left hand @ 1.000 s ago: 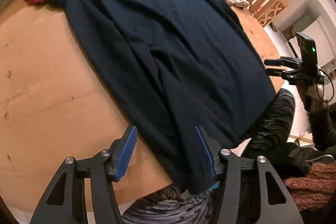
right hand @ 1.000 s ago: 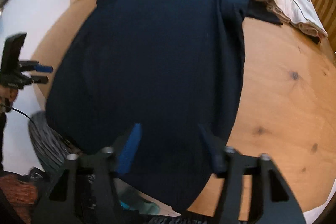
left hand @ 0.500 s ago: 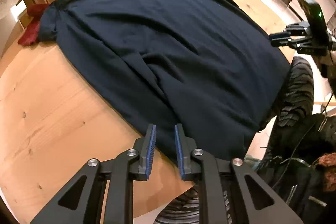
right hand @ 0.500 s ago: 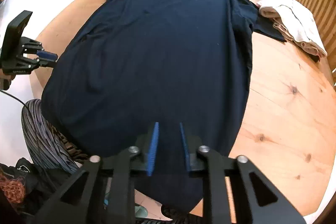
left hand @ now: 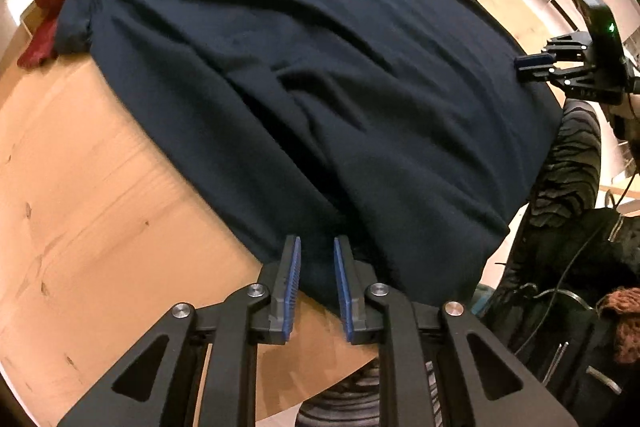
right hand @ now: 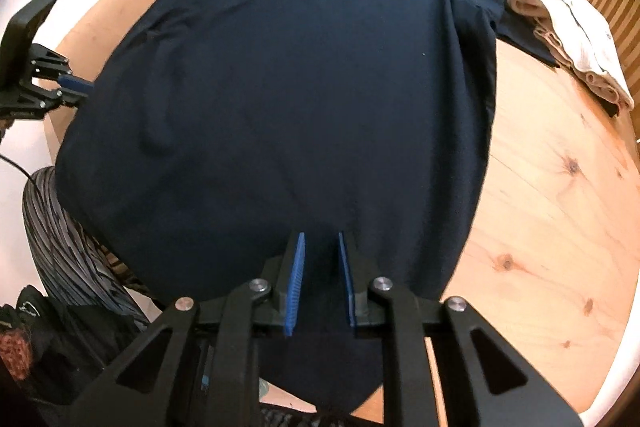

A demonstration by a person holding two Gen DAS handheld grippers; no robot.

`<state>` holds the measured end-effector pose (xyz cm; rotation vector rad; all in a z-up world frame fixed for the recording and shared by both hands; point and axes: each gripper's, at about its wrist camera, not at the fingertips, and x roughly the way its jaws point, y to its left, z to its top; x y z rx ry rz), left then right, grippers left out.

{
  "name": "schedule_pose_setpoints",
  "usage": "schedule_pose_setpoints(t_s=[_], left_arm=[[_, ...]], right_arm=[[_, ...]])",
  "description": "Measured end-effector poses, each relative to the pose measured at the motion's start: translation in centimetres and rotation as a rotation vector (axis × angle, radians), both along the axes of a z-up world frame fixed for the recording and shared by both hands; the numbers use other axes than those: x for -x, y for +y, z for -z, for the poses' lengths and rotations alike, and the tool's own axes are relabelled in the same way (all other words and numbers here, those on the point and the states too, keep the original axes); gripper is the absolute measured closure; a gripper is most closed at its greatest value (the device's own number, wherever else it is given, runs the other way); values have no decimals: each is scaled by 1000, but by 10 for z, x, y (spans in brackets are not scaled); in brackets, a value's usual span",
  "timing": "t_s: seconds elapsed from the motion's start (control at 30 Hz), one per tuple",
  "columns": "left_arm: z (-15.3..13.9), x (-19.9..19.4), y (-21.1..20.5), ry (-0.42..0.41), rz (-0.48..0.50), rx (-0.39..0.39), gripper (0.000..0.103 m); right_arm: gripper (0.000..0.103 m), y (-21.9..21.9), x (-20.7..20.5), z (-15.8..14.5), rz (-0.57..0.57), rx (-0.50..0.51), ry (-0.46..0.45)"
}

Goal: Fold clothes

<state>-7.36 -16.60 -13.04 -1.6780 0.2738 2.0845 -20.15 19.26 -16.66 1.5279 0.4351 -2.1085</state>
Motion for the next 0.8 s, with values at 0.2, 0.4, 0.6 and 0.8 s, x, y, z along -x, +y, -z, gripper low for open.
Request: schedule_pose_setpoints(t_s=[0.2,0.4,0.6,0.8], left_arm=[[1,3,-30,1,-34,91,93],[-6,4,-69,40,-120,268,75],[-29,-3,-82,117,-183,219,77],[-11,10,-42,67,-54,158,75]], right_arm=[[87,17,9,-1,35,-57,-2],[87,22,16,-2,73,-115,22],[87,23,23,-15,109,-39,12],[87,21,14,0,98,-2,-49]])
